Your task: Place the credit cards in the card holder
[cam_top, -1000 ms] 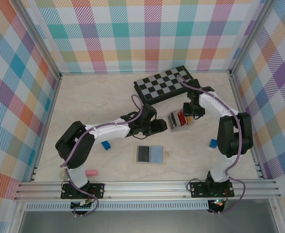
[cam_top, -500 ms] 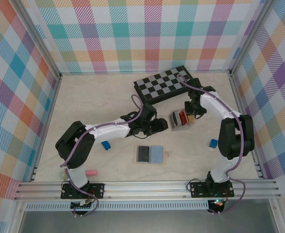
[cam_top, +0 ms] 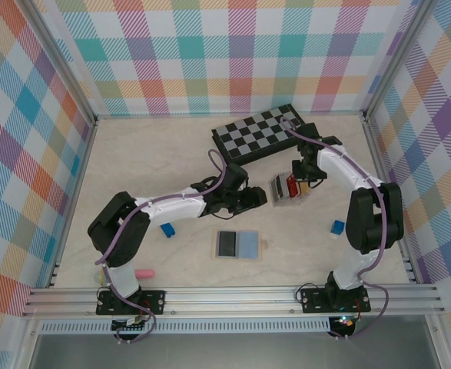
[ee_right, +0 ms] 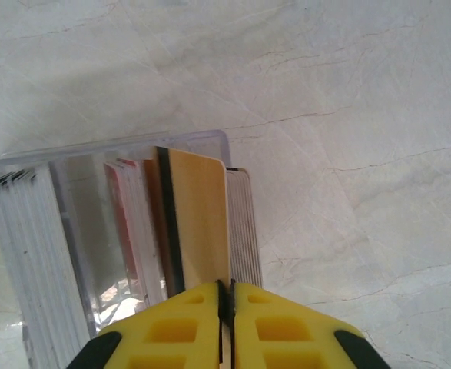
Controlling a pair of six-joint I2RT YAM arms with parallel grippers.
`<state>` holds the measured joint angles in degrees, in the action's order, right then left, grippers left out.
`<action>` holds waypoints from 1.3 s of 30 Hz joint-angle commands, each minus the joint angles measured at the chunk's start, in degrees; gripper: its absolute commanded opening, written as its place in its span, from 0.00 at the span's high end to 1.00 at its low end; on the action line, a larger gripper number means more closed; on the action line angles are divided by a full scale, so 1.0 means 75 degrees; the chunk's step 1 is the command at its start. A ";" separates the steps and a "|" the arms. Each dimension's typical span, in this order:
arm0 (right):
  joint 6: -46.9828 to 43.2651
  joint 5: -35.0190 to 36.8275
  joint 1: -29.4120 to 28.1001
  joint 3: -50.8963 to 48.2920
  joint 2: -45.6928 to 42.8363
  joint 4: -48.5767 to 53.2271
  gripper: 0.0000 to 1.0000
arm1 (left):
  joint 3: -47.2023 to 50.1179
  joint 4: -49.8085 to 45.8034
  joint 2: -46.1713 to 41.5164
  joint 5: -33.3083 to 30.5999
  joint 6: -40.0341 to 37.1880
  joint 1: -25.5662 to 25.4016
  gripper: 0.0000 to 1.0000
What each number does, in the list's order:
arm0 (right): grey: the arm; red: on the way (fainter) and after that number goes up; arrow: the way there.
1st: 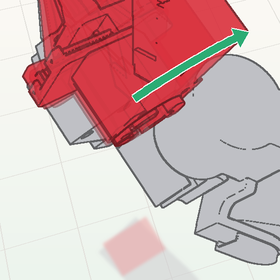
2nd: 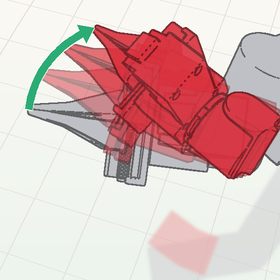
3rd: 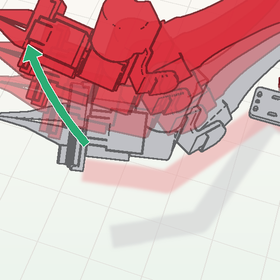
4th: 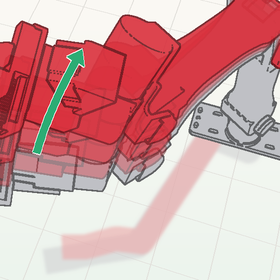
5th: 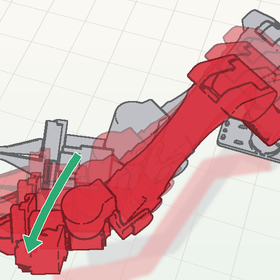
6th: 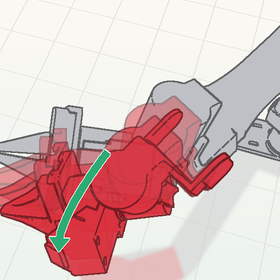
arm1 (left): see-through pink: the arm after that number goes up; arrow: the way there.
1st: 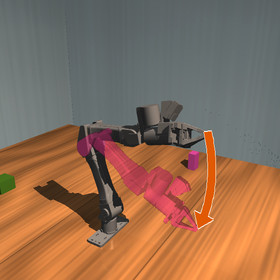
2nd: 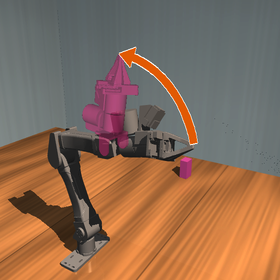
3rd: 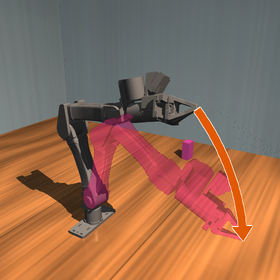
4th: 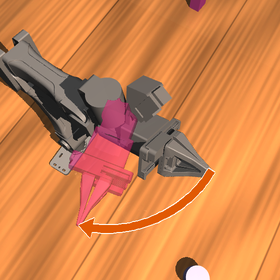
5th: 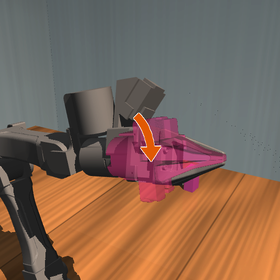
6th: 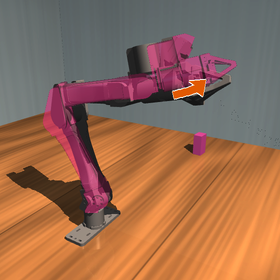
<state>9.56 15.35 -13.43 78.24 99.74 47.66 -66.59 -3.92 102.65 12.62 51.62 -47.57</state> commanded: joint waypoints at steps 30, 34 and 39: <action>0.4772 -0.7894 -0.0090 -0.4261 -0.4211 -0.4999 0.98 | 0.3388 0.4337 -0.2372 0.2490 0.1511 0.1492 0.28; 0.4868 -0.8209 -0.0102 -0.4461 -0.4209 -0.5318 0.97 | 0.3313 0.4853 -0.2155 0.2848 0.1715 0.1492 0.31; 0.5053 -0.8466 -0.0132 -0.4610 -0.4103 -0.5650 0.97 | 0.3238 0.5541 -0.1874 0.3036 0.2080 0.1491 0.43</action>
<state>45.74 -44.49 -13.98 44.62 69.17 9.10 -41.58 31.22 87.26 32.51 64.99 -36.91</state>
